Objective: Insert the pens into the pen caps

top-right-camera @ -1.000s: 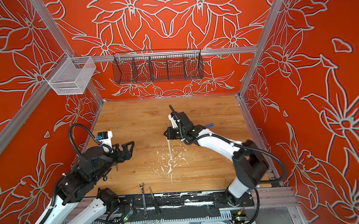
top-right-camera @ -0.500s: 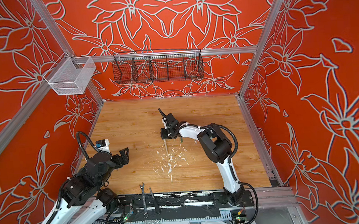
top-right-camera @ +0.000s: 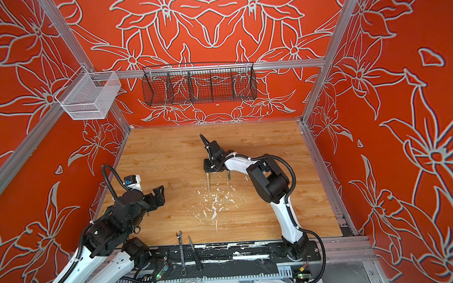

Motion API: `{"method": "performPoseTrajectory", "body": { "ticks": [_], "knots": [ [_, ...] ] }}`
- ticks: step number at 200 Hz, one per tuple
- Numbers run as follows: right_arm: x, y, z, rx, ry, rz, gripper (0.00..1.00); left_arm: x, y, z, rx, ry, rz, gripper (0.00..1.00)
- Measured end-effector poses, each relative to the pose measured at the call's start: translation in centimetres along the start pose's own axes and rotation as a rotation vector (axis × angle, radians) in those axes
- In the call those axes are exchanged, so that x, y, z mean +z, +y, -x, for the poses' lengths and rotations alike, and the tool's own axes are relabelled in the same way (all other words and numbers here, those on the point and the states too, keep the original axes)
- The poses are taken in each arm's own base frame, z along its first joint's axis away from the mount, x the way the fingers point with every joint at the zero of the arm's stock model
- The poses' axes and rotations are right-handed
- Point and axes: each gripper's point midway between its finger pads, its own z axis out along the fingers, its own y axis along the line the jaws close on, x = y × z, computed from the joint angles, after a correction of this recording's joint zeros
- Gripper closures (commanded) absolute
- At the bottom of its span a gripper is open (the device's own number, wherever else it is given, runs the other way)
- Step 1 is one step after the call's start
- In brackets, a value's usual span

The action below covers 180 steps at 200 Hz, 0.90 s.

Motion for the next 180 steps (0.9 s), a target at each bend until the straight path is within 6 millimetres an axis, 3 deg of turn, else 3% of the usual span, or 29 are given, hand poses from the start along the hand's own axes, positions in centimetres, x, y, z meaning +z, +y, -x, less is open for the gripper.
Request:
{"method": "performPoseTrajectory", "body": {
  "ticks": [54, 78, 100, 143, 180],
  "knots": [
    [-0.6, -1.2, 0.4, -0.028, 0.008, -0.079, 0.41, 0.6, -0.1, 0.1, 0.024, 0.003, 0.022, 0.03],
    [-0.8, -1.5, 0.0, -0.017, 0.032, -0.072, 0.39, 1.0, -1.6, -0.1, 0.035, 0.006, -0.056, 0.03],
    [-1.5, -1.3, -0.5, 0.006, 0.051, -0.035, 0.36, 2.5, -3.7, -2.0, 0.052, 0.076, -0.151, 0.02],
    [-3.4, -0.5, 0.5, 0.067, 0.033, 0.076, 0.35, 6.0, -6.3, -6.9, 0.082, 0.254, -0.240, 0.20],
    [-3.4, -1.5, -0.7, 0.116, 0.064, 0.113, 0.35, 7.1, -9.1, -7.1, 0.088, 0.268, -0.349, 0.12]
  ]
}}
